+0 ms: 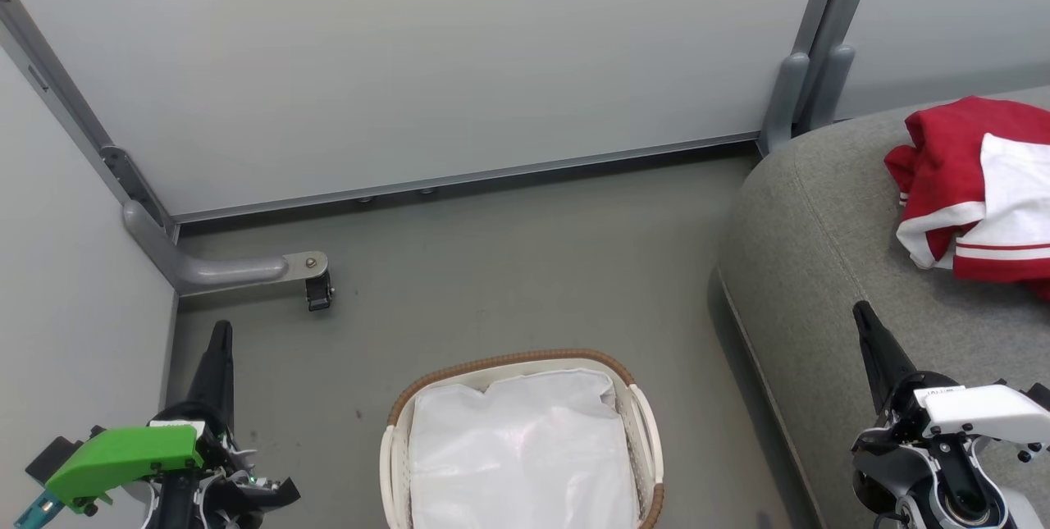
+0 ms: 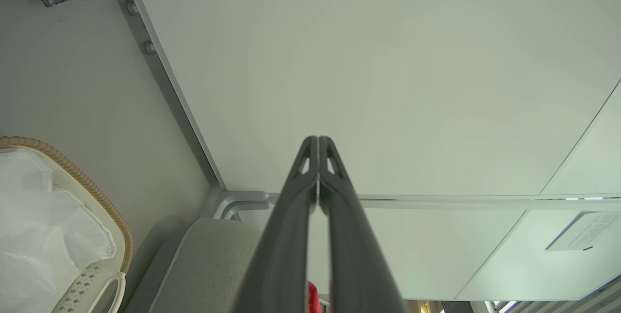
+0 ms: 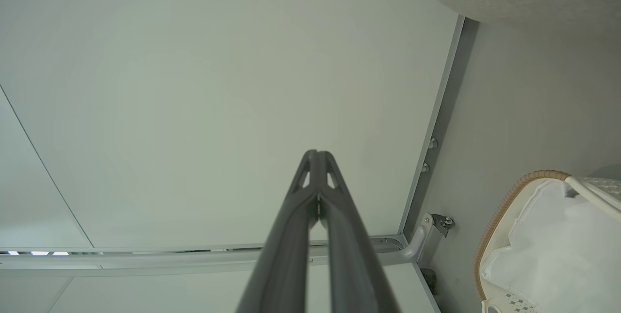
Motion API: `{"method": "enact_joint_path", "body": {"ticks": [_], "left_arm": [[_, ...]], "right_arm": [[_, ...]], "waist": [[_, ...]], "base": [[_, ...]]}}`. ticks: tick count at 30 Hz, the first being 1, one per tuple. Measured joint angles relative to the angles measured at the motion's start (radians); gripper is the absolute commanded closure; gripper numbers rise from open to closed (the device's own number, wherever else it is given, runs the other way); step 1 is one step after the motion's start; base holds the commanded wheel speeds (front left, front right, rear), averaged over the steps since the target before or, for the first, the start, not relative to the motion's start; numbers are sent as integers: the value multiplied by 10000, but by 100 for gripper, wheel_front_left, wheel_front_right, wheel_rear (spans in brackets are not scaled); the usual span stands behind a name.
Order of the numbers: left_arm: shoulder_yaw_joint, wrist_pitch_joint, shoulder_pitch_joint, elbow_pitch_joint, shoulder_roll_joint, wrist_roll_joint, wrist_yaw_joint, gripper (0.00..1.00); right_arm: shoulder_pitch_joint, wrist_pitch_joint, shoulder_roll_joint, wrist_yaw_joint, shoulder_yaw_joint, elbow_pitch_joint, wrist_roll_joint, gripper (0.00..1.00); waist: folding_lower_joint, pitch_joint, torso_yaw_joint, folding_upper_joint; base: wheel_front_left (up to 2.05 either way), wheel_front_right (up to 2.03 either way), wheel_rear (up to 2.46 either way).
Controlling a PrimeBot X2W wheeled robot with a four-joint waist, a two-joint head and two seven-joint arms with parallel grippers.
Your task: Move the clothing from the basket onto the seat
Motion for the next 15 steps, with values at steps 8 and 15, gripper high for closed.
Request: {"method": "enact_joint_path", "body": {"ticks": [8, 15], "left_arm": [[0, 0, -1, -2, 0, 0, -2, 100], [2, 0, -1, 2, 0, 0, -2, 100]], "right_arm": [[1, 0, 0, 0, 0, 0, -2, 100], [1, 0, 0, 0, 0, 0, 0, 100]], "waist": [[0, 0, 0, 0], [0, 0, 0, 0]], "base": [[0, 0, 0], [0, 0, 0]]}}
